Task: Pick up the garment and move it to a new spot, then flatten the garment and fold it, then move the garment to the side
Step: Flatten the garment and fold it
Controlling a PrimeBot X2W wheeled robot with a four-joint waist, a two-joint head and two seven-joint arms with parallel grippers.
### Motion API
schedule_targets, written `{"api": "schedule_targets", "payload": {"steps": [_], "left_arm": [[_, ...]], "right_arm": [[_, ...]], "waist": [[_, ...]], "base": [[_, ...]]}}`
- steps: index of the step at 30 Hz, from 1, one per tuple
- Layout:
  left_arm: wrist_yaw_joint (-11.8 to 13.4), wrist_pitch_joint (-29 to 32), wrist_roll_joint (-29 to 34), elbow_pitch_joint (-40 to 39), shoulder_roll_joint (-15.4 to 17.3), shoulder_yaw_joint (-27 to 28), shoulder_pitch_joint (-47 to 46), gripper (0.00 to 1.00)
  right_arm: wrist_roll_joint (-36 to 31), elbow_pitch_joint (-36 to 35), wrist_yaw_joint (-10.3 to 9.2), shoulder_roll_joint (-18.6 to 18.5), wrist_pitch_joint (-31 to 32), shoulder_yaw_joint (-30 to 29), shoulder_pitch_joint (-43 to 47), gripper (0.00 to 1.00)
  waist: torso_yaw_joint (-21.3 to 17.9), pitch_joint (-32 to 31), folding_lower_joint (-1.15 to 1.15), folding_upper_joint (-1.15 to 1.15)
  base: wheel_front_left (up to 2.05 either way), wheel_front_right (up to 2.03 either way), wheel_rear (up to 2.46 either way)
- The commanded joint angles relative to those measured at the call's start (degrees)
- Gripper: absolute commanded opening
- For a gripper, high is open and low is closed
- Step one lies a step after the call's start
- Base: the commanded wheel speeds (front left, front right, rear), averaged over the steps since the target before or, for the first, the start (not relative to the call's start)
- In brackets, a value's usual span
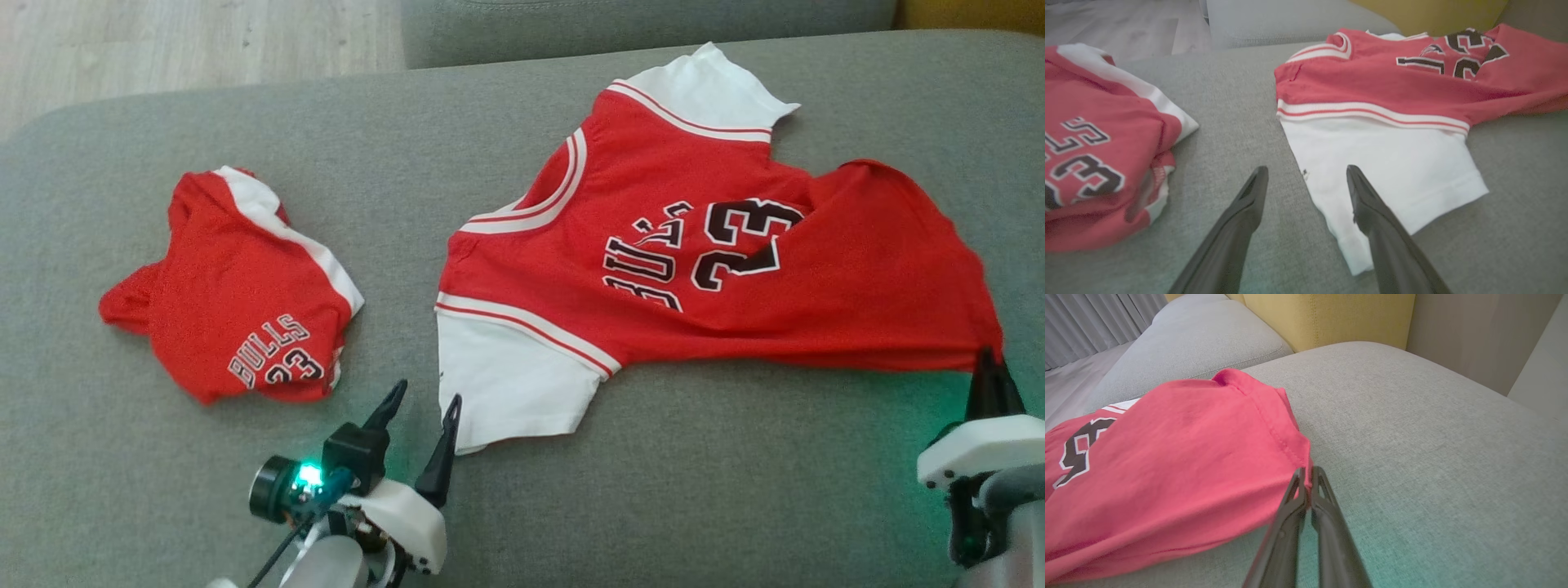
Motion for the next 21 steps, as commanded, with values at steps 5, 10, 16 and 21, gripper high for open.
{"api": "schedule_targets", "payload": {"steps": [5,10,16,21], "left_arm": [[-0.2,3.4,-0.7,0.4,0.3,0.4,-2.3,1.0],[-0.3,7.0,-1.2,1.6,0.2,-0.7,-2.2,1.0],[-2.3,12.6,-4.8,2.5,0.2,-2.8,-0.9,0.29],[-3.0,12.6,-6.7,0.3,1.2,-4.5,-0.7,0.0]], "right_arm": [[0.9,-2.2,-0.04,-0.6,0.1,2.6,-0.6,0.0],[0.9,-2.1,-0.04,-0.6,0.2,3.5,-0.8,0.0],[0.8,-2.1,-0.04,-0.6,0.2,4.3,-0.9,0.0],[0.6,-3.1,-0.04,-0.6,0.6,4.7,-1.1,0.0]], "waist": [[-1.4,-0.1,0.0,0.0],[-2.2,-0.1,0.0,0.0],[-2.8,-0.4,0.0,0.0],[-2.8,-1.0,0.0,0.0]], "base": [[0.0,0.0,0.0],[0.0,0.0,0.0],[0.0,0.0,0.0],[0.0,0.0,0.0]]}}
